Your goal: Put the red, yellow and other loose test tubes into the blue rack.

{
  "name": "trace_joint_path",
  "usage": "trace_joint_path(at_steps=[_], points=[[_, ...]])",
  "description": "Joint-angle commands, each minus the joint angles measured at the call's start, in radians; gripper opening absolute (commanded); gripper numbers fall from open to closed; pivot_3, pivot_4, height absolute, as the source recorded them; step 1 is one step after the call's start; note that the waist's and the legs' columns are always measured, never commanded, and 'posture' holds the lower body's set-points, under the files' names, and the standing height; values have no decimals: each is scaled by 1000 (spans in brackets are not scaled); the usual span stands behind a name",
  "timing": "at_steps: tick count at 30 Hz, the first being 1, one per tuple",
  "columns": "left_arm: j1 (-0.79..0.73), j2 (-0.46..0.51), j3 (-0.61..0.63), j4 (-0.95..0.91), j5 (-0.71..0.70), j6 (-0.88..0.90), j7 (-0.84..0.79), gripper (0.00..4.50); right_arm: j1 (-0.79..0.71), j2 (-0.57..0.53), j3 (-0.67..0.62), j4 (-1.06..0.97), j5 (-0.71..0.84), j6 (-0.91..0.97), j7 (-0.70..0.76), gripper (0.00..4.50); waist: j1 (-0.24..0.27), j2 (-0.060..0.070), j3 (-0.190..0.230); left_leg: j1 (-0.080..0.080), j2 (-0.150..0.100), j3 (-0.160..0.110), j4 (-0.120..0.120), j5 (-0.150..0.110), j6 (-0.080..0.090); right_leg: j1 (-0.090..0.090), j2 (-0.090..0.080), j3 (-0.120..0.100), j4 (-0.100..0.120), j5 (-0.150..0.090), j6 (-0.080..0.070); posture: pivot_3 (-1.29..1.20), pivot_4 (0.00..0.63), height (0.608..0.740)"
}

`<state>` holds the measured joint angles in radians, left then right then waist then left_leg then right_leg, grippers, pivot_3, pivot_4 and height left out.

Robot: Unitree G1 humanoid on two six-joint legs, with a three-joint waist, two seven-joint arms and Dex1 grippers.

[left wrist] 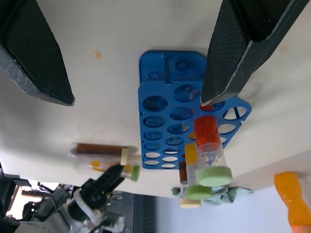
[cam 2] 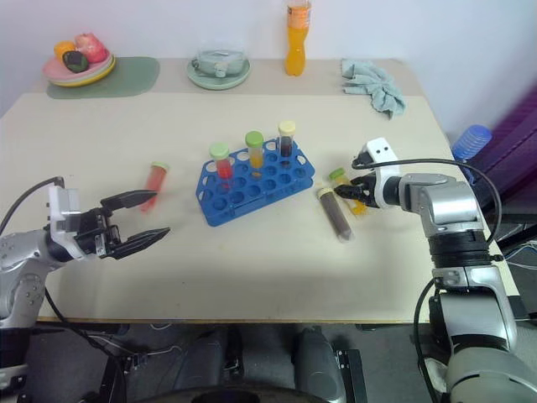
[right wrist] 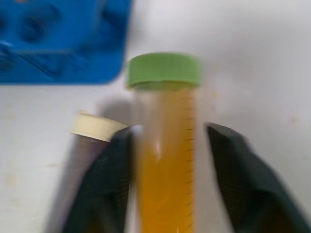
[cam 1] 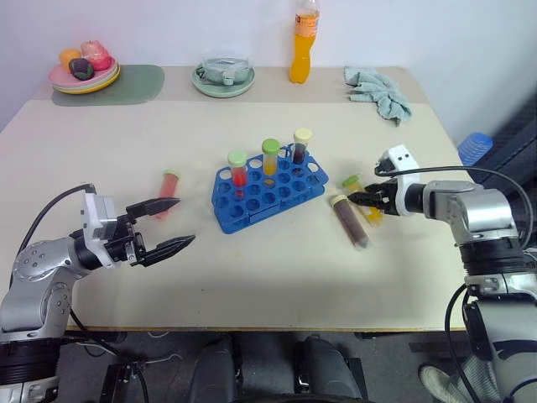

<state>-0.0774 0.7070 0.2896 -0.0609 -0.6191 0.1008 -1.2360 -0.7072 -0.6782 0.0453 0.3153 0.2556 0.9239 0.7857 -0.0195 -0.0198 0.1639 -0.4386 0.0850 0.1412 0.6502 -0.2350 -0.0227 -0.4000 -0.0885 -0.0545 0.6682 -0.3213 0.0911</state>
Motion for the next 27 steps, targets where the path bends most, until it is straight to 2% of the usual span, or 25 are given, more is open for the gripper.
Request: trace_joint_path(at_steps=[1,7,18,21,27], points=[[5,14,15,-25,0,-1,3,4262,-50,-6,1,13,-26,29,-37,4325,-1,0,0,0,0,0,0,0,0,0,0,0,0,0,0,0,150,740],[35,11,23,-53,-4,0,18,4262,-127,-8,-34,-42,20,163,-44,4419,-1,0,0,0,0,0,0,0,0,0,0,0,0,0,0,0,150,740],[67,12,26,-98,-13,14,51,4262,-116,-82,-98,-403,251,544,17,4419,4,0,0,-1,0,-2,0,-1,1,-1,0,0,0,0,0,0,150,740],[68,11,25,-106,-13,20,55,4262,-83,-80,-112,-490,296,617,-1,4419,3,0,0,-1,0,-4,0,-1,2,-1,0,0,0,0,0,0,150,740],[52,7,12,-104,-11,27,62,4262,-31,2,-138,-575,323,686,-82,4419,1,0,0,-1,0,-4,0,-3,5,-1,0,0,0,0,0,0,150,740]])
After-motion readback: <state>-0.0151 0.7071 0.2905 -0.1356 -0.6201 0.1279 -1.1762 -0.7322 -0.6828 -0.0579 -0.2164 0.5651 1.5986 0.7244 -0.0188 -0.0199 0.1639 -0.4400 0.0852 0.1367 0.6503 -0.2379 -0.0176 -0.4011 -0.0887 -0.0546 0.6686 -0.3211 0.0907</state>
